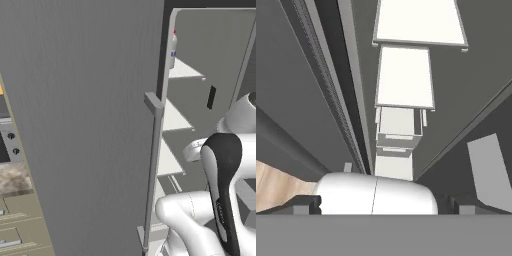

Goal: Take the bottled waters from the counter and place them in the freezer to freeze. Close the freezer door after placing the bottles.

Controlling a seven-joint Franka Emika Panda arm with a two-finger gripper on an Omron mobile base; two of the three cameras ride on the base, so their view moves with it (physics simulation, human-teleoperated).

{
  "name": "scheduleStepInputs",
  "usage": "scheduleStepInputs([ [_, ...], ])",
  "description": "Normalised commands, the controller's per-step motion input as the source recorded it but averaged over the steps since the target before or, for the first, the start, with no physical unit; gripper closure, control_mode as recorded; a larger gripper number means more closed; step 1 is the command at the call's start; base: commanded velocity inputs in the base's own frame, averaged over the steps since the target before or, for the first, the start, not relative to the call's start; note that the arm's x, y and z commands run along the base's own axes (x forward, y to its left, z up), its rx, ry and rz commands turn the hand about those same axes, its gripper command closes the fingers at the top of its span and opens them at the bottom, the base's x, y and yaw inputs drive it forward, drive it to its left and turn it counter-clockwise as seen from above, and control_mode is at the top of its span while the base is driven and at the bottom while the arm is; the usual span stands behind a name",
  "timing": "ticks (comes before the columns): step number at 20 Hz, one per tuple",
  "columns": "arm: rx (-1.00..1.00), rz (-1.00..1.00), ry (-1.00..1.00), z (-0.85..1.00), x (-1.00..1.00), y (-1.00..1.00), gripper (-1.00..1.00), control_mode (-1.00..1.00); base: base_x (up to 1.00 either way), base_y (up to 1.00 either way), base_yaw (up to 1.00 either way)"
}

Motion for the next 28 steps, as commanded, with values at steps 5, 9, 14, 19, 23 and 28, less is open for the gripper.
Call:
scheduleStepInputs([
  [5, -0.04, 0.0, 0.04, -0.36, -0.09, 0.01, -1.0, -1.0, 0.0, 0.0, 0.0],
  [9, 0.0, 0.0, 0.0, 0.0, 0.0, 0.0, -1.0, -1.0, 0.0, 0.0, 0.0],
  [14, 0.0, 0.0, 0.0, 0.0, 0.0, 0.0, -1.0, -1.0, 0.0, 0.0, 0.0],
  [19, 0.0, 0.0, 0.0, 0.0, -0.03, 0.0, -1.0, 1.0, -0.14, 0.06, 0.0],
  [23, 0.0, 0.0, 0.0, 0.0, 0.0, 0.0, -1.0, 1.0, -0.61, 0.42, 0.0],
  [28, 0.0, 0.0, 0.0, 0.0, 0.0, 0.0, -1.0, 1.0, -0.41, 0.68, 0.05],
])
